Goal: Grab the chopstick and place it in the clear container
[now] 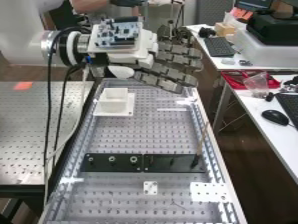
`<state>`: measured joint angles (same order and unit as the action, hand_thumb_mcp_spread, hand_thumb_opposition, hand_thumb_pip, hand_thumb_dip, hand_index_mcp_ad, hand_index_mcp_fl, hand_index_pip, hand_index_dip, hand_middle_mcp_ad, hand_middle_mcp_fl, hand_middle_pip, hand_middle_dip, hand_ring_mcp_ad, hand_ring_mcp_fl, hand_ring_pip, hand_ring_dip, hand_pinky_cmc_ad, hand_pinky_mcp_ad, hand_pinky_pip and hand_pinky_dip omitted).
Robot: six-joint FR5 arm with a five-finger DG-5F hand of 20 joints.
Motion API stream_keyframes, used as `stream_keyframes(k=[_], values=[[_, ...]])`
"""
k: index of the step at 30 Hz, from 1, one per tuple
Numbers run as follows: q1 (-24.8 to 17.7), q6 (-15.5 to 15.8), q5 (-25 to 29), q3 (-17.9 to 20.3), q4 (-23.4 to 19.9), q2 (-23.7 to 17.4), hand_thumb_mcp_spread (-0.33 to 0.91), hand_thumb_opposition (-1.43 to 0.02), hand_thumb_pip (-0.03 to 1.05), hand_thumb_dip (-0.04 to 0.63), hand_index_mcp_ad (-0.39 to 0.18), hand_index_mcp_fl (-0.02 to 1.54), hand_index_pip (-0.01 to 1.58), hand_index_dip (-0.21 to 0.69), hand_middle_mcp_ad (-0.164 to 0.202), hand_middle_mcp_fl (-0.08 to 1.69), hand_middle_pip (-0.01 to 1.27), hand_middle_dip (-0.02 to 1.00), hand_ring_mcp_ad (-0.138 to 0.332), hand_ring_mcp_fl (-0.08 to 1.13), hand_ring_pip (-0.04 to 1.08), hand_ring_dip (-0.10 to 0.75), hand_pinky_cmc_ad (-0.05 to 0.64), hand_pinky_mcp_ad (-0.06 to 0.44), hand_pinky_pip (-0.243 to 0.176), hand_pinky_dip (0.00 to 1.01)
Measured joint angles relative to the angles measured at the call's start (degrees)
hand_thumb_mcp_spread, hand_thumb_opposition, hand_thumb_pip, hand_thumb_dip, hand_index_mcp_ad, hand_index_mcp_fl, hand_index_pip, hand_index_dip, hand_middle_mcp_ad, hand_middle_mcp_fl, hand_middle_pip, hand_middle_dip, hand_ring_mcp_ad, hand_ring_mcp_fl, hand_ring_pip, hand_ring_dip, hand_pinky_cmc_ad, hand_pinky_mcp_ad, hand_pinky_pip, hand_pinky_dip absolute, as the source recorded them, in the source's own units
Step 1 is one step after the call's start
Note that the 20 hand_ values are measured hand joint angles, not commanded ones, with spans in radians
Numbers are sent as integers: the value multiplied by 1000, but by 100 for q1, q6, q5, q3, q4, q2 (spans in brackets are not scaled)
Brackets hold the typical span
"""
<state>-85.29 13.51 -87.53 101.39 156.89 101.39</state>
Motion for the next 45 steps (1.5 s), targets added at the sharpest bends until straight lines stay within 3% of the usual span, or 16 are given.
stream_keyframes(k=[7,15,17,26,30,33,36,40,45], values=[[80,-830,390,239,-942,357,140,-719,354,7,150,26,73,42,155,59,155,63,265,30,84,14,312,230,-141,394],[132,-1507,791,336,-1787,815,192,-717,482,7,134,75,84,161,157,168,155,161,267,28,86,14,295,230,-140,443],[147,-1678,905,325,-1902,936,183,-717,485,23,134,106,86,187,157,218,157,192,265,28,86,14,295,230,-140,443],[190,-2358,1477,171,-2367,1406,271,-721,731,152,72,253,87,218,157,370,145,365,269,26,89,21,279,234,-140,443],[209,-2707,1672,20,-2448,1630,302,-745,798,213,68,291,325,202,157,391,140,398,269,31,86,44,265,234,-140,443],[233,-2930,1720,-118,-2404,1771,316,-756,820,260,40,290,578,141,157,403,161,433,269,63,80,87,246,230,-140,443],[263,-3144,1733,-251,-2321,1892,319,-759,852,290,37,284,799,112,138,396,257,443,267,98,79,110,250,234,-140,443],[298,-3375,1706,-426,-2134,2040,330,-771,867,325,24,220,897,49,134,393,328,464,250,126,77,155,246,232,-138,421],[331,-3573,1578,-654,-1800,2213,349,-771,860,325,26,75,1059,42,133,375,476,476,253,180,89,208,227,230,-138,408]])
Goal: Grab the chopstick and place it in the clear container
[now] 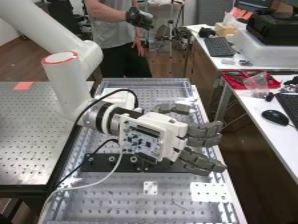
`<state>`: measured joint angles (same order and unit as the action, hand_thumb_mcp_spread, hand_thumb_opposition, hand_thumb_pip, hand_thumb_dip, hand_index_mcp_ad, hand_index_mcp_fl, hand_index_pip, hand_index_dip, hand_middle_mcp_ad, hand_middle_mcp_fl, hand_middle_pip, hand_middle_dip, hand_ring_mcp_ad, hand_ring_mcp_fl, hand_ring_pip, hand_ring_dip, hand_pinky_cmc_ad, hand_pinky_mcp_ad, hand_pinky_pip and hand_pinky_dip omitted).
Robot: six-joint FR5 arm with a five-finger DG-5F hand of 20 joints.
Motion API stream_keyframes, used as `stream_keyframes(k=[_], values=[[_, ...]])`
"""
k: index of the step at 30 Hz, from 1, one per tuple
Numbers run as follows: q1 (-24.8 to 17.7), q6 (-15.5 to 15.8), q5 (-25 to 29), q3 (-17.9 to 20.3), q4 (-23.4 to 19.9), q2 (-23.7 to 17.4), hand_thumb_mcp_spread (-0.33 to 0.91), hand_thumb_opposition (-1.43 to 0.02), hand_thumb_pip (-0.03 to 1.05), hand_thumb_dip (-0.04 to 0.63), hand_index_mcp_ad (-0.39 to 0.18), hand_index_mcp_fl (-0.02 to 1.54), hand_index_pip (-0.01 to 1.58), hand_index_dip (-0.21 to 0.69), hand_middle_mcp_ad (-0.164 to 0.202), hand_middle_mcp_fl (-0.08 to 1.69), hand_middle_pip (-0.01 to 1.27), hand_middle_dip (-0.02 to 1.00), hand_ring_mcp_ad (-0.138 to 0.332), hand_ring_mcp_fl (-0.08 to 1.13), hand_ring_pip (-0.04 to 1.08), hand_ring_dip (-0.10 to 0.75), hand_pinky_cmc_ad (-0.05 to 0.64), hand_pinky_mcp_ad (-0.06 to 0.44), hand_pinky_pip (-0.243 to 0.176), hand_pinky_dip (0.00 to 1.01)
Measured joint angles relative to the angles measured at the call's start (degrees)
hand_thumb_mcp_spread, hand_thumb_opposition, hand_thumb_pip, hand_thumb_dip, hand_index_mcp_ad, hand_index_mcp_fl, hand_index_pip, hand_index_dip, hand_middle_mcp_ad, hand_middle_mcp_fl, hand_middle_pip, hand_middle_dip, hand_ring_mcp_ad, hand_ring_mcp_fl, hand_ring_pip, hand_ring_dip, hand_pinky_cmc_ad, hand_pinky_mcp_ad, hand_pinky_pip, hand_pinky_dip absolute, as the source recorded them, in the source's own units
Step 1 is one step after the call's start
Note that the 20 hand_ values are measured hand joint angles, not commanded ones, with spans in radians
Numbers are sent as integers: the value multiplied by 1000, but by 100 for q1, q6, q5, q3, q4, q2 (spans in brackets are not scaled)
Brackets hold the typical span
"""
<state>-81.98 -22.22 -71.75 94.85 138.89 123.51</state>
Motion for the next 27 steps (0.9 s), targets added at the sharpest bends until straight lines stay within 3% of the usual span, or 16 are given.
stream_keyframes(k=[6,13,16,18,22,27], values=[[9,-228,-48,-160,152,151,407,-771,838,325,12,21,1171,44,126,297,618,543,243,215,84,283,227,213,-138,307],[-13,-275,88,-269,111,251,456,-771,838,354,-7,14,1445,66,113,227,759,609,215,260,86,394,230,215,-110,237],[-23,-256,153,-295,84,275,490,-801,838,380,-7,12,1485,98,113,215,787,641,195,278,87,431,241,216,-80,211],[-26,-253,172,-322,77,298,504,-806,838,394,-17,12,1522,112,113,208,826,656,195,293,87,445,244,215,-84,190],[-36,-290,126,-406,147,370,518,-819,836,394,-30,10,1553,112,89,237,850,670,154,347,82,461,265,216,-65,195],[-50,-367,87,-444,209,441,517,-820,822,401,-30,12,1550,110,89,244,880,688,152,346,87,482,295,216,-52,182]])
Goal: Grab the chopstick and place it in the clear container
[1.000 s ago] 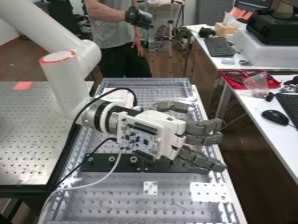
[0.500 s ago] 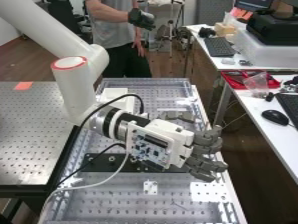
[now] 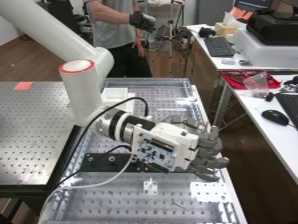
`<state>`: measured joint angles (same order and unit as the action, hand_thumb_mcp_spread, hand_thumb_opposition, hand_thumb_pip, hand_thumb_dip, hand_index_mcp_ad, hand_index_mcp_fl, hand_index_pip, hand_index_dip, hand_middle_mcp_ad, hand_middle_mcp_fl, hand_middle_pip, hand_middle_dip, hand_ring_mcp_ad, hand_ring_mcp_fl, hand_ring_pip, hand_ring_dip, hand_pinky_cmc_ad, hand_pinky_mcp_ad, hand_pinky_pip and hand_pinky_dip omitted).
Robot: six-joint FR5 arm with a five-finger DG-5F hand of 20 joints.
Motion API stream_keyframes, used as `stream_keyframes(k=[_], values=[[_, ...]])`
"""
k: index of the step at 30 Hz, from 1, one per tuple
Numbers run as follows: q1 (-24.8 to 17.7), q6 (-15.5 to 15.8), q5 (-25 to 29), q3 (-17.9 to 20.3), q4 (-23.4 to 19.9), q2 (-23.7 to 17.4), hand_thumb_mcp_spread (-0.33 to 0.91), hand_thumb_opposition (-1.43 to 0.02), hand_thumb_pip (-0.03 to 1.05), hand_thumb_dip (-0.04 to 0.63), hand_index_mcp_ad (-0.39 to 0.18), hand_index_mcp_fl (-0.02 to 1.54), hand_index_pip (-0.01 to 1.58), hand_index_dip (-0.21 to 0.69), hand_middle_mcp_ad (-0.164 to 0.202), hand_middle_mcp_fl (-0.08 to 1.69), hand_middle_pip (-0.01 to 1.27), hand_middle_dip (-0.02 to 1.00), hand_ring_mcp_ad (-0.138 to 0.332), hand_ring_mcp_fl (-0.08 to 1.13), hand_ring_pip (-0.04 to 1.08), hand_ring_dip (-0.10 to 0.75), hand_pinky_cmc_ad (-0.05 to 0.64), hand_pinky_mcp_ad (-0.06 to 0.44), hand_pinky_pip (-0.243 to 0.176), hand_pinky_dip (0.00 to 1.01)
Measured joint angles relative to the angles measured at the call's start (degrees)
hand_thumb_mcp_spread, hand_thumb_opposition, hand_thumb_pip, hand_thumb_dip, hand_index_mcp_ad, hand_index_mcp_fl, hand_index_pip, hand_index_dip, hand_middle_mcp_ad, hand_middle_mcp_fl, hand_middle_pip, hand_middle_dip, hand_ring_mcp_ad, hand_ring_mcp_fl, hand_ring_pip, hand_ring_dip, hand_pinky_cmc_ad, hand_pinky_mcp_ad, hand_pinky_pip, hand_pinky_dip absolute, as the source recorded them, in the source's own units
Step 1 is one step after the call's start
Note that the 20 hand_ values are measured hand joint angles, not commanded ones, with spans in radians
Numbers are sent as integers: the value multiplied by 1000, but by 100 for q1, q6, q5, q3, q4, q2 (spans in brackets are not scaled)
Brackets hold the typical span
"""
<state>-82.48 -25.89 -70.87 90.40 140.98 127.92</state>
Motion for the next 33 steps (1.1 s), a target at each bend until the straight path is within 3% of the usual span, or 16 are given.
stream_keyframes(k=[3,13,16,22,31,33], values=[[-2,-63,-69,-12,49,29,515,-822,822,401,-30,16,1548,113,89,257,897,693,148,346,105,494,293,215,-51,176],[-25,-122,-327,59,200,23,511,-820,775,401,-35,12,1307,113,93,251,895,700,147,353,105,499,309,216,-31,178],[-41,-179,-312,102,172,10,515,-820,771,401,-37,16,1257,113,89,239,878,700,152,342,106,499,309,195,-31,178],[-92,-241,-223,138,103,18,515,-806,768,387,-33,12,1349,113,89,236,878,700,152,342,105,499,300,199,-35,178],[-189,-341,-161,128,-78,79,517,-806,681,354,-33,16,1415,113,93,295,878,700,145,367,105,499,309,197,-33,176],[-197,-352,-144,118,-80,88,518,-806,679,353,-33,12,1417,113,93,293,878,700,127,370,84,499,309,197,-33,176]])
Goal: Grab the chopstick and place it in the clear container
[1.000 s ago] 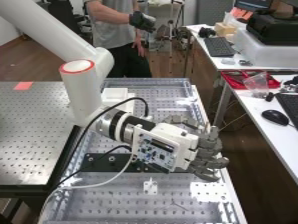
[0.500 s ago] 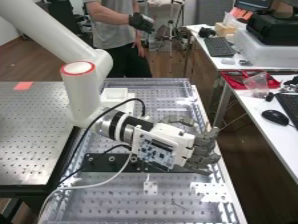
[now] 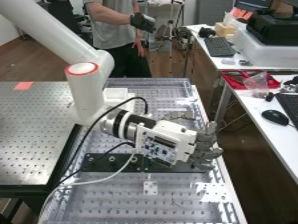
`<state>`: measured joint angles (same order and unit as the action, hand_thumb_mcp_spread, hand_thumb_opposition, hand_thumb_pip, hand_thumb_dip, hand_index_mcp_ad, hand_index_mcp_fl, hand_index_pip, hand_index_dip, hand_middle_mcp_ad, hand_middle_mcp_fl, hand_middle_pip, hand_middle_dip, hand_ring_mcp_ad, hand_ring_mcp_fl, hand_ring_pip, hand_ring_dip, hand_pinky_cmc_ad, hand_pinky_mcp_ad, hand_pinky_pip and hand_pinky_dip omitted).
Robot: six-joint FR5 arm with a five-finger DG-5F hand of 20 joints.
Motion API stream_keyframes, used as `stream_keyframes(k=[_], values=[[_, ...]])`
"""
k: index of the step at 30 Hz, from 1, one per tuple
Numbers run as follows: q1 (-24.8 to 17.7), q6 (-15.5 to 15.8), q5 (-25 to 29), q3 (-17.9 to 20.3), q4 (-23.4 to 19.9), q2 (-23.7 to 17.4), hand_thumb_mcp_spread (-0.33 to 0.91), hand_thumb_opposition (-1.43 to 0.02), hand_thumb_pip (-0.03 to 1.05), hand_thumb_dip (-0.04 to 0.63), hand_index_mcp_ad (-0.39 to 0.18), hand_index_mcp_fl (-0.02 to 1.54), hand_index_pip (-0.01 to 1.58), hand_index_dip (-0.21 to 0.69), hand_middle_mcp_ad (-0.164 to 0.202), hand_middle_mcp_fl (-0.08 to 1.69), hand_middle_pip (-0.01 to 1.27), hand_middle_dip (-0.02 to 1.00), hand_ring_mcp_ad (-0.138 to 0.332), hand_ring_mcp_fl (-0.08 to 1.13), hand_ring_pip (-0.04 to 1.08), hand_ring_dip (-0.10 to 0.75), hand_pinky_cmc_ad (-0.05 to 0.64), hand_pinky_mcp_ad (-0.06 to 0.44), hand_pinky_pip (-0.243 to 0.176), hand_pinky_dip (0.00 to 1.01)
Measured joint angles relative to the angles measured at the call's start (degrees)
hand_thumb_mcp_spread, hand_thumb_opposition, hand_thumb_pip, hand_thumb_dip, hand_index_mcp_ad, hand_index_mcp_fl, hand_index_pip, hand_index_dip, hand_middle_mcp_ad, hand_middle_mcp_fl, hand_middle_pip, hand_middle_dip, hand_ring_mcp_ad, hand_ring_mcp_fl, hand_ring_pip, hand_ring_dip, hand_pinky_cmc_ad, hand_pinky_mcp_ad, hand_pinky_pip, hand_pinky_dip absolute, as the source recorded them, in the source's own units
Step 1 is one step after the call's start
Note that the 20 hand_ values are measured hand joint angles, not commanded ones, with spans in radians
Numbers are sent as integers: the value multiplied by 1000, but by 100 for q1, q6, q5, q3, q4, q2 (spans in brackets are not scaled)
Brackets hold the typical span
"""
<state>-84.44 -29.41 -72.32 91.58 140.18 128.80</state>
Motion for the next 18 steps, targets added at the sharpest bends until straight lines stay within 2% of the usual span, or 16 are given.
stream_keyframes(k=[2,8,9,13,18], values=[[-2,1,17,-3,6,1,518,-806,679,339,-33,12,1426,113,93,316,878,700,119,384,84,499,314,199,-19,180],[-2,83,134,-2,-16,1,560,-806,677,339,-33,54,1429,113,89,365,881,700,115,403,93,511,321,199,-19,180],[0,93,149,-7,5,1,564,-806,677,339,-33,54,1435,108,89,365,881,700,119,428,89,513,339,199,-19,176],[9,133,149,-27,44,1,560,-806,677,340,-33,93,1447,108,93,367,881,702,115,438,98,513,344,199,-3,180],[8,132,180,-43,59,8,560,-806,674,340,-33,108,1443,101,93,398,883,705,115,443,91,518,351,199,-5,180]])
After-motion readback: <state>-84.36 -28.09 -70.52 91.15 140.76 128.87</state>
